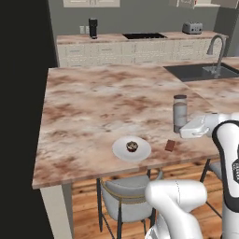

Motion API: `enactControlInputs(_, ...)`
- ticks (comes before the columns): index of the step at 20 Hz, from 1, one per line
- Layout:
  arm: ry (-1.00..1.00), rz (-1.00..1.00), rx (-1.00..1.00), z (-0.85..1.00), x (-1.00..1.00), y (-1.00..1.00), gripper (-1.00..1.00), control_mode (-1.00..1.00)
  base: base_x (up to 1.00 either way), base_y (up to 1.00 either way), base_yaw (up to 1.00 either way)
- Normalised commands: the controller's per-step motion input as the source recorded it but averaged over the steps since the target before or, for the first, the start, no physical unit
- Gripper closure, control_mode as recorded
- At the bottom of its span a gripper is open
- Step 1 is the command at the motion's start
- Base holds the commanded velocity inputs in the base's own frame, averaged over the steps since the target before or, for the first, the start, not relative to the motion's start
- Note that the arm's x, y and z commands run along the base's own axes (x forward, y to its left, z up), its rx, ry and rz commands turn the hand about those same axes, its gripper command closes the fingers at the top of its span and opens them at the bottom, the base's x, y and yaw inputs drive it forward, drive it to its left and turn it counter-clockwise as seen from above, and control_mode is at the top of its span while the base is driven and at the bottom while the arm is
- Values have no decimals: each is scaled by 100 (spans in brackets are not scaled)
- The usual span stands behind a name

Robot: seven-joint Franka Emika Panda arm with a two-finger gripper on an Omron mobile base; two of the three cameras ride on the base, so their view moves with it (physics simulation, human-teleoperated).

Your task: Take the cinnamon bottle from the cabinet and place it on the dining table, next to the plate with the cupcake. Then take the chocolate from the dining counter and place it on the cupcake plate.

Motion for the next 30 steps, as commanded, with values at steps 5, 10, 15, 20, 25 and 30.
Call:
enactControlInputs(5,0,0,0,0,0,0,100,100,47,8,-1)
enactControlInputs(10,0,0,0,0,0,0,100,100,0,0,0)
enactControlInputs(15,0,0,0,0,0,0,100,100,0,0,0)
enactControlInputs(20,1,-10,0,-1,3,9,100,-100,0,1,0)
enactControlInputs(25,6,-50,-9,-4,22,40,100,-100,0,0,0)
enactControlInputs(30,12,-59,-5,-3,22,38,100,-100,0,0,0)
